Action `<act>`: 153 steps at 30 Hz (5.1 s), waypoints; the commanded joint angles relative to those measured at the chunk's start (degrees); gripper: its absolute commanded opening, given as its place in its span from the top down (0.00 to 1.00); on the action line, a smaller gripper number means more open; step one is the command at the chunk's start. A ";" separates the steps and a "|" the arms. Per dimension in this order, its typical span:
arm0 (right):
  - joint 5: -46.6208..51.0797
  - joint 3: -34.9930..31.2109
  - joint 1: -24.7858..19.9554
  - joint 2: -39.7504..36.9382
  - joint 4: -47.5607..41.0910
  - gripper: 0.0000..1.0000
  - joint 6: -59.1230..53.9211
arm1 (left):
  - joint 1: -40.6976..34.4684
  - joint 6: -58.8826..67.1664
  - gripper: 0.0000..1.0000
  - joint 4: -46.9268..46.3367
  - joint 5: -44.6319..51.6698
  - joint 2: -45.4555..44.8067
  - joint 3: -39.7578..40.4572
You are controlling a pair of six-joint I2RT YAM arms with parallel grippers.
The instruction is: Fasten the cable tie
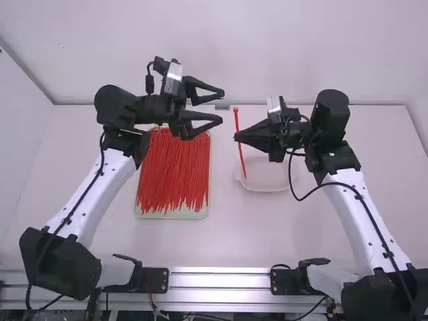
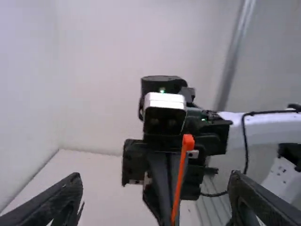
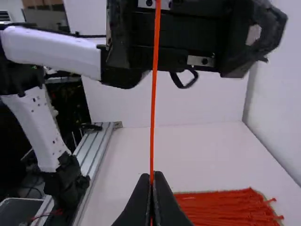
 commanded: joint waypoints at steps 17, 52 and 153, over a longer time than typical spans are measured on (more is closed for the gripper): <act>2.08 1.49 -0.33 -0.04 11.39 1.00 10.32 | -5.27 -1.20 0.47 -1.97 0.92 5.07 7.28; 3.56 1.49 -0.31 -0.04 12.07 1.00 11.82 | -6.71 -2.93 0.98 -0.07 -3.85 5.07 7.34; 34.67 1.49 -4.79 -0.04 -4.85 1.00 10.38 | 4.07 16.85 0.01 -30.12 -11.30 5.18 16.33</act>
